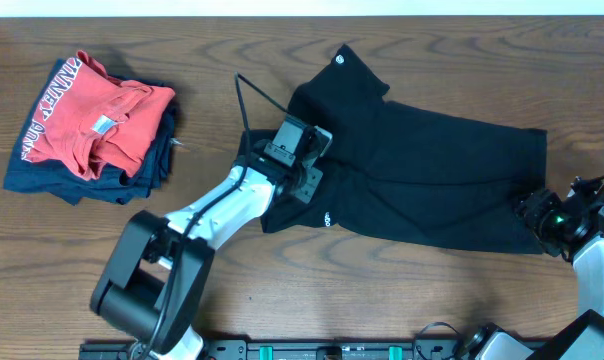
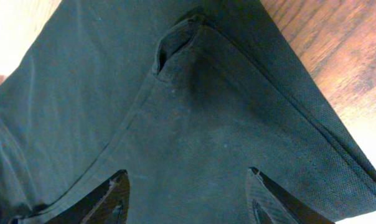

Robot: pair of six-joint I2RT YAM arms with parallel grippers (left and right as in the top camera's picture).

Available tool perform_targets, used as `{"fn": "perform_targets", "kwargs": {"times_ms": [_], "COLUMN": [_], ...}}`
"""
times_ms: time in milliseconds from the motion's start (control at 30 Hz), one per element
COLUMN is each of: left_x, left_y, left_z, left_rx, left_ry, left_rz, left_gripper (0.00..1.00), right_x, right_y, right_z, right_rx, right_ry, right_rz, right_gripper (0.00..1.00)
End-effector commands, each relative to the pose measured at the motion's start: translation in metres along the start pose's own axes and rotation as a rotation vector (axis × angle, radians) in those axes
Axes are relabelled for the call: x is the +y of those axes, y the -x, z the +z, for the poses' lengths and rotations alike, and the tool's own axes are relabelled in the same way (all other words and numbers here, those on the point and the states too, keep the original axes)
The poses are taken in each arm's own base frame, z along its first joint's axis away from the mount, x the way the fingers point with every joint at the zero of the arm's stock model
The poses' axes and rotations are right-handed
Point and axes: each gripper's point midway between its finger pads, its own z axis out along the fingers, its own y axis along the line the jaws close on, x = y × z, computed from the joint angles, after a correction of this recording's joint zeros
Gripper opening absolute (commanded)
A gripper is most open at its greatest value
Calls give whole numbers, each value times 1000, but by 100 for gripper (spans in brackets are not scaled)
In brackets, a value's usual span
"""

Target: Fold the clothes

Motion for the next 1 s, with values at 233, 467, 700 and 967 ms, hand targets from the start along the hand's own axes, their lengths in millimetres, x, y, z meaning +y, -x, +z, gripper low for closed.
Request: {"fn": "perform_targets", "kwargs": {"times_ms": [233, 467, 700, 967], "left_x": [-6, -10, -6, 6], "left_y": [-31, -37, -5, 34], "left_z": [12, 38, 28, 22], "left_rx": [129, 147, 52, -77], "left_ry": [-39, -80, -76, -15], "left_rz": [-65, -71, -68, -52], "left_gripper": [6, 6, 6, 6], "right_x": [3, 3, 3, 4], "right_y": [3, 3, 4, 5], "right_z": [-2, -2, -2, -2], "right_rx": [-11, -12, -15, -20], "right_ry": [2, 3, 4, 5], "right_rz": [-18, -18, -19, -21], "right_gripper": [59, 58, 59, 59]}}
